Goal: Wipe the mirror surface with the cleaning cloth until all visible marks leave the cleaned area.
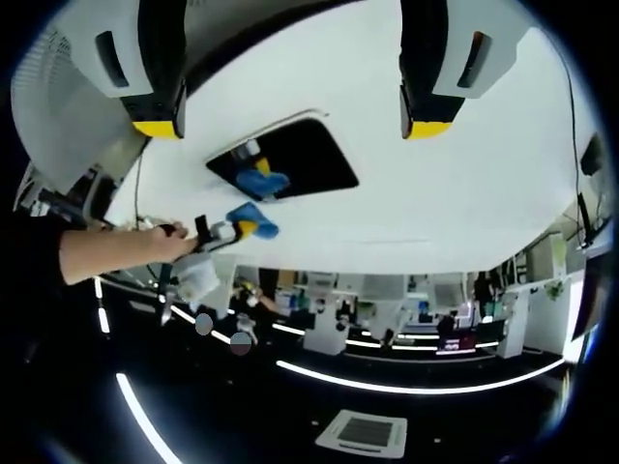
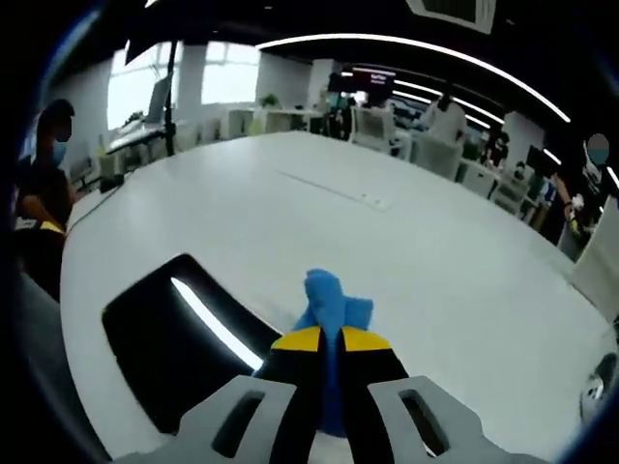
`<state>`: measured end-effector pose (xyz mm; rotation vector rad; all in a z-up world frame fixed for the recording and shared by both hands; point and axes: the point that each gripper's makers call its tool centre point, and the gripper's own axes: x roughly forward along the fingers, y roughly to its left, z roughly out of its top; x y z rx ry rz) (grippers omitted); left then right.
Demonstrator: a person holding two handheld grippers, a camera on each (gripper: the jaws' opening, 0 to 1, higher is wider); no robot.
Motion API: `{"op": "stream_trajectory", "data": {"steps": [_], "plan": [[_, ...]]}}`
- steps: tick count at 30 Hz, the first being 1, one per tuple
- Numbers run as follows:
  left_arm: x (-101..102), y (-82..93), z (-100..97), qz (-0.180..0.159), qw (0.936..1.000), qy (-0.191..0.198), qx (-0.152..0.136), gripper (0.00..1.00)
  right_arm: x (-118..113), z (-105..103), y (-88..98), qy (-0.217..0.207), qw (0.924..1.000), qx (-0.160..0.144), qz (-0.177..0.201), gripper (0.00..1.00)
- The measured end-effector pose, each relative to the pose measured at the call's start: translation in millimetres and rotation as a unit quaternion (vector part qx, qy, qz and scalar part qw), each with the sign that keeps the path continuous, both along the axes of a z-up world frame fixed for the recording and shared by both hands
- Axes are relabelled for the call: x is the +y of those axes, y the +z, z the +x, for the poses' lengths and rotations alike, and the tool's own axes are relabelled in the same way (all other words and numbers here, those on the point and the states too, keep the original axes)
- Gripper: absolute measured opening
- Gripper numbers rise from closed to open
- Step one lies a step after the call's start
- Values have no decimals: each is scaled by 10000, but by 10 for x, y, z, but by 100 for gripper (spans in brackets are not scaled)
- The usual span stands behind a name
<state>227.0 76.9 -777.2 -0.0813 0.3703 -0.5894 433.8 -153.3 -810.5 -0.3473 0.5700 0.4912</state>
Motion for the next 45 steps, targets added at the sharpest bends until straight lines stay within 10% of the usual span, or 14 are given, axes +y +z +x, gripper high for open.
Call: {"op": "stream_trajectory", "data": {"steps": [13,33,45], "plan": [[44,-25,16,-2,10000,54,6,92,-378,-276,187,-3,9996,-205,-181,1],[44,-22,22,-1,10000,59,-65,97,-731,-678,-481,-275,9962,426,-709,1],[33,-26,17,-20,10000,34,-46,95,-746,-679,-606,-396,9966,266,-669,5]]}}
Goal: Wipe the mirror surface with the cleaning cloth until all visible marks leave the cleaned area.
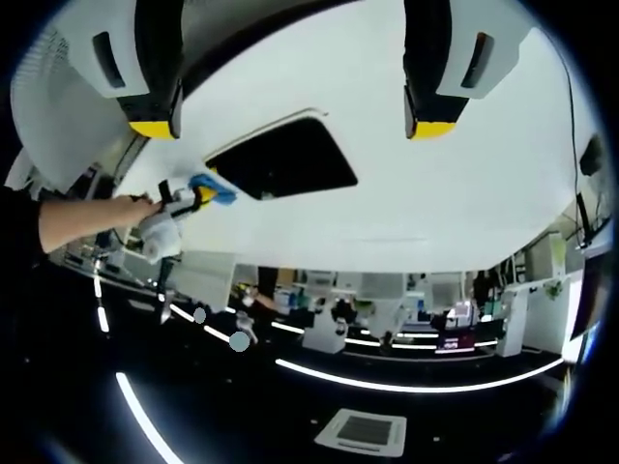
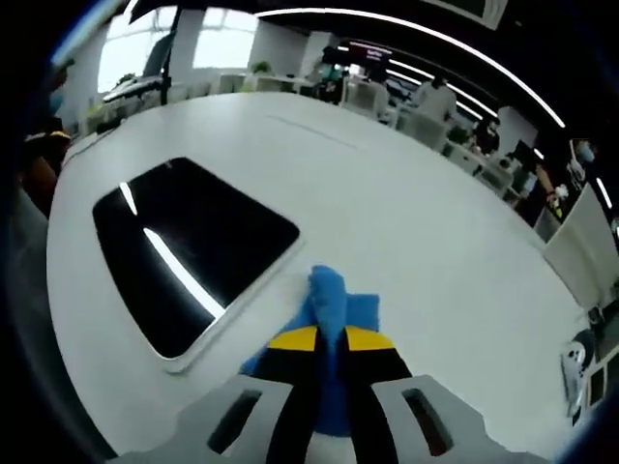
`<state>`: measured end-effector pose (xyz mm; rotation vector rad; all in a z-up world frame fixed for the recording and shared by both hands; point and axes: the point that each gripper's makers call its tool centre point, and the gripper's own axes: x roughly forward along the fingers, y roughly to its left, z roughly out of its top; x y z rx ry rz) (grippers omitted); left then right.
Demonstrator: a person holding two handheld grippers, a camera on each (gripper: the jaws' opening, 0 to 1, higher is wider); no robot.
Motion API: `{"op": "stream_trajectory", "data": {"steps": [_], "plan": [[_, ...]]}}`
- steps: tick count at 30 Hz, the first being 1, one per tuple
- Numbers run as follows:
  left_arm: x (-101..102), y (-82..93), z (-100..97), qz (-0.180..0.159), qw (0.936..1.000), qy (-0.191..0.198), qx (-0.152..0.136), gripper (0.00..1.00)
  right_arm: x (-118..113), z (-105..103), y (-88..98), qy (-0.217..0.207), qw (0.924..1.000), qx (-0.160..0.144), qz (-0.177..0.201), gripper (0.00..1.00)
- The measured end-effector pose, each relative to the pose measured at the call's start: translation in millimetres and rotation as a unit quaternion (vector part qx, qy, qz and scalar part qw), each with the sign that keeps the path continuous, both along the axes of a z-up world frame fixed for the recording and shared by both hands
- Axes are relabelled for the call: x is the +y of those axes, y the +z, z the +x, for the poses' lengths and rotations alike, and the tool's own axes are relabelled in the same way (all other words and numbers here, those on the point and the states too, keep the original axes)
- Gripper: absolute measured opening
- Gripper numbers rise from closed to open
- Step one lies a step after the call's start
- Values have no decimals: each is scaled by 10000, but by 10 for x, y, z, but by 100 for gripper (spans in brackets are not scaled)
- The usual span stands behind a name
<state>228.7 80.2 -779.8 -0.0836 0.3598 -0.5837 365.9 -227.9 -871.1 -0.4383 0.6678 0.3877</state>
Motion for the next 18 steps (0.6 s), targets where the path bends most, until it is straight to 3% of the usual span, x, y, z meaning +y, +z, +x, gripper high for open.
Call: {"op": "stream_trajectory", "data": {"steps": [2,4,9,14,16,18], "plan": [[1,-2,-2,-1,10000,-3,5,95,-38,16,42,-162,9998,-97,81,15],[2,-6,-8,5,10000,-5,15,95,-46,32,81,-304,9987,-143,393,23],[3,-13,-11,12,10000,-16,34,94,-111,-32,241,-438,9964,-260,676,23],[-2,3,-2,-21,10000,-32,-5,94,-145,-181,613,-359,9934,-580,919,23],[-8,8,-8,-40,10000,-45,-16,94,-153,-285,762,-271,9939,-678,822,23],[-6,13,-10,-55,10000,-43,-23,94,-191,-374,892,-195,9950,-842,493,29]]}}
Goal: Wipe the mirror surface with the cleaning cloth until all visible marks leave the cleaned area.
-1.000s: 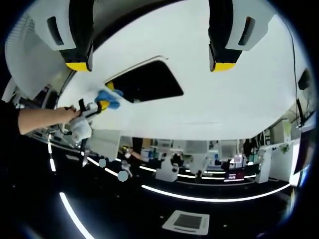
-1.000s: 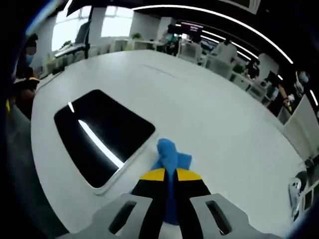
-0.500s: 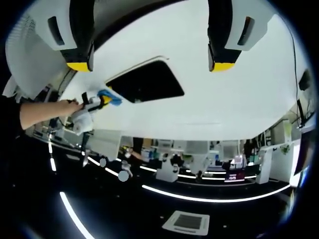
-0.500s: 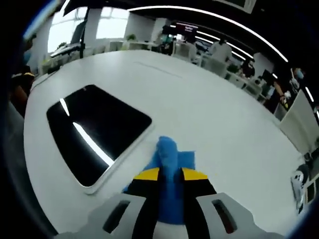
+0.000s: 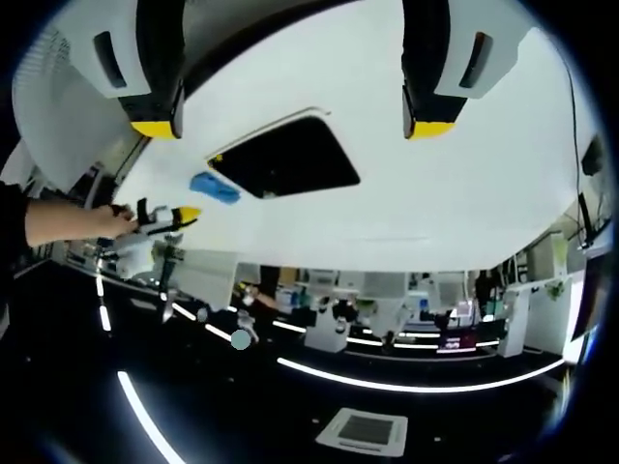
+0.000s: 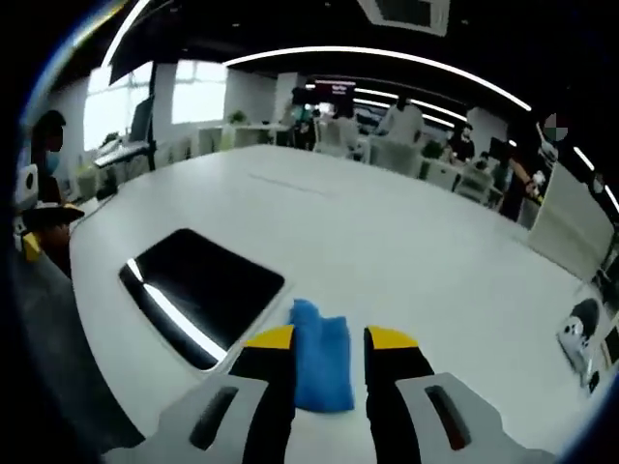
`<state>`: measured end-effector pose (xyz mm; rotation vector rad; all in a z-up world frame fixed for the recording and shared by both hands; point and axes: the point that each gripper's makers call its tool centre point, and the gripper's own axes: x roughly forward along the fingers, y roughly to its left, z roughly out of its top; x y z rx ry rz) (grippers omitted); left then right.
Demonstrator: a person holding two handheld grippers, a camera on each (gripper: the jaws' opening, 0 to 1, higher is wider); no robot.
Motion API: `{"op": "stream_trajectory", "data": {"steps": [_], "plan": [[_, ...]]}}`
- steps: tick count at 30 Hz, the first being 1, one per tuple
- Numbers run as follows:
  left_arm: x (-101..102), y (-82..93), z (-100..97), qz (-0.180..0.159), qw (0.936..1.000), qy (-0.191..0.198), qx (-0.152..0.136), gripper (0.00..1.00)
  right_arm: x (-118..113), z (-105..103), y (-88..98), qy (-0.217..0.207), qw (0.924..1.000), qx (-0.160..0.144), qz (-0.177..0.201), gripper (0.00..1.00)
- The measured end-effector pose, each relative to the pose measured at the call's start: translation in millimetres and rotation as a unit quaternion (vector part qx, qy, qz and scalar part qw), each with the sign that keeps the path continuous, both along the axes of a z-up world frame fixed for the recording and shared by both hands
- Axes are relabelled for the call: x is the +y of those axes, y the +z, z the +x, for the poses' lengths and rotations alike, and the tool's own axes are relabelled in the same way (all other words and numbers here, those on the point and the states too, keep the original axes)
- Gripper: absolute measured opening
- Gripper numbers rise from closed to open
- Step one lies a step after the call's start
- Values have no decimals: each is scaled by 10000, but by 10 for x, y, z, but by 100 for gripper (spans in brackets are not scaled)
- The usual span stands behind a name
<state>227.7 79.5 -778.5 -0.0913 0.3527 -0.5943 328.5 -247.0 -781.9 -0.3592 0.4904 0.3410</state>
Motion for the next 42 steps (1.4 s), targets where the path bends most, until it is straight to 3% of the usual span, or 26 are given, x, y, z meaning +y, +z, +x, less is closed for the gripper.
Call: {"op": "stream_trajectory", "data": {"steps": [1,8,10,15,18,20,23,26,29,32,33,34,35,37,42], "plan": [[-1,3,0,-10,10000,-4,-3,93,6,-55,56,57,9999,-57,-116,31],[-7,3,-6,-25,10000,-28,13,94,-25,-525,340,-152,9991,-257,287,40],[9,-1,-1,-14,10000,23,19,93,-18,-701,317,-241,9985,-174,467,45],[-4,-30,-11,32,9999,-40,109,93,-57,-1075,176,-381,9990,-15,234,54],[-9,-34,-21,26,9999,-64,129,93,2,-1186,239,-622,9945,-261,796,52],[-7,-38,-22,35,9999,-61,139,93,34,-1249,244,-590,9944,-312,819,55],[-13,-41,-31,35,9998,-95,153,93,72,-1303,218,-616,9942,-345,806,66],[-9,-52,-41,57,9998,-96,182,94,142,-1331,203,-739,9903,-408,1101,74],[-5,-45,-37,55,9998,-80,157,94,220,-1340,85,-832,9891,-303,1179,84],[1,-43,-36,53,9999,-60,148,94,373,-1339,-17,-966,9813,-136,1662,92],[7,-54,-41,88,9998,-71,161,94,350,-1277,-136,-870,9847,-82,1508,91],[15,-59,-41,73,9998,-48,195,94,204,-1286,-147,-927,9918,-65,874,90],[6,-47,-39,50,9998,-47,179,95,194,-1259,-86,-943,9912,-246,896,92],[-9,-34,-37,63,9999,-88,130,96,268,-1286,-68,-869,9877,-211,1281,93],[8,-49,-35,96,9999,-45,134,97,174,-1287,-99,-946,9884,-148,1179,96]]}}
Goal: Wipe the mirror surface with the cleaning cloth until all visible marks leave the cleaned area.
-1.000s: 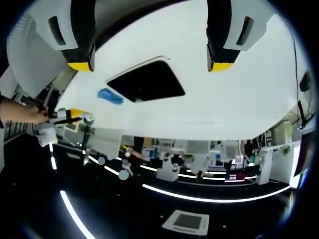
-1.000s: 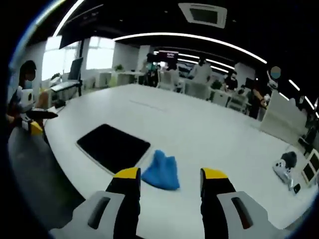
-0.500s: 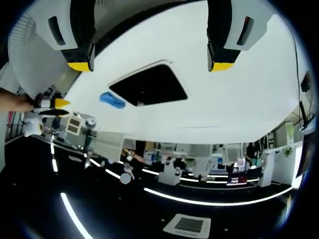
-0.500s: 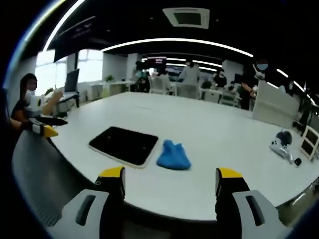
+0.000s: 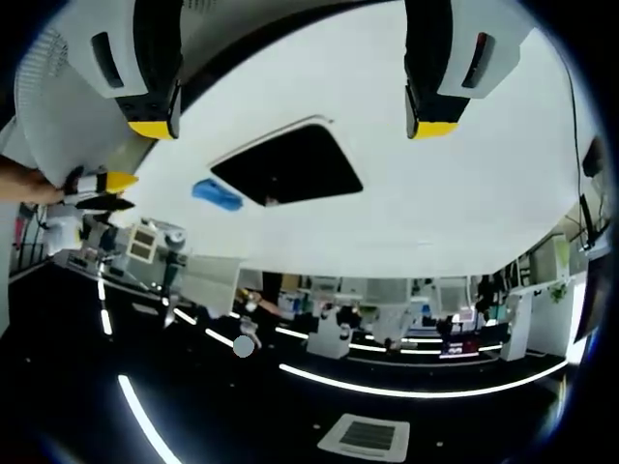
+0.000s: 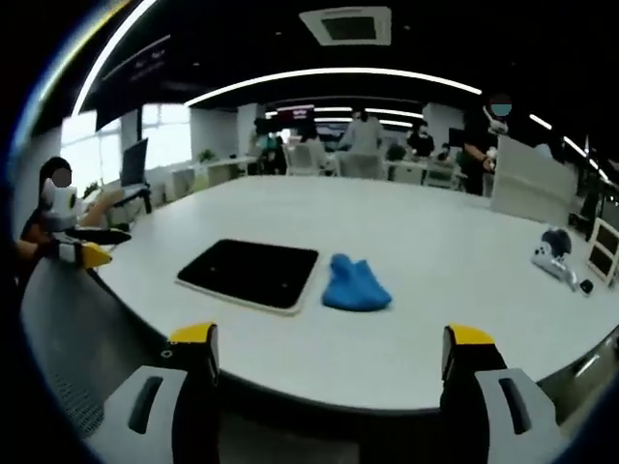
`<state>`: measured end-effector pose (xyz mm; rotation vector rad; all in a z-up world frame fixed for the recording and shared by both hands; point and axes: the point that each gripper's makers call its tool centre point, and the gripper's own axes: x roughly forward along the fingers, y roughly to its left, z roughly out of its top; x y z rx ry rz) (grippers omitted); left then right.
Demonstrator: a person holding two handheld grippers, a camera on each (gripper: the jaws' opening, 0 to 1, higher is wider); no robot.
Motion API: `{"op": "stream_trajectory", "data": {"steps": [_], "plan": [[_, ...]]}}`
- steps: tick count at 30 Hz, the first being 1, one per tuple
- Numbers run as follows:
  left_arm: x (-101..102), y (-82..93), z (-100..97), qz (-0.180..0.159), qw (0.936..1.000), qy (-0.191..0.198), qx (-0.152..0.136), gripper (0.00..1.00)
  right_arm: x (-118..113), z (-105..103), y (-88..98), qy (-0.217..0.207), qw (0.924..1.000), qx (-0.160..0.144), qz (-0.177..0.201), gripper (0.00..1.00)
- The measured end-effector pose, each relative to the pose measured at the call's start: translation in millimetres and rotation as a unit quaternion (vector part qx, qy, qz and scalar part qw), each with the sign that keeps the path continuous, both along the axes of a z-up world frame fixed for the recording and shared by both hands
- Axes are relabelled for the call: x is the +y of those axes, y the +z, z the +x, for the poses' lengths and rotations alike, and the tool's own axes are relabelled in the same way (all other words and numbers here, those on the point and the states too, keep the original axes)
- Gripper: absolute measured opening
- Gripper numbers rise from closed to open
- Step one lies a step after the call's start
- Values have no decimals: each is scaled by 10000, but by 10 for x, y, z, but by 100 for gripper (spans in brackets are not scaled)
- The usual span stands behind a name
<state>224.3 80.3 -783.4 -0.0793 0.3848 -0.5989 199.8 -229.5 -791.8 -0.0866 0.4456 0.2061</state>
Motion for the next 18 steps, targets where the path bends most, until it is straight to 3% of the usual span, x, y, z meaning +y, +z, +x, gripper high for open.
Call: {"op": "stream_trajectory", "data": {"steps": [18], "plan": [[0,64,25,-155,9997,91,-143,97,-109,44,-130,71,9998,166,73,96]]}}
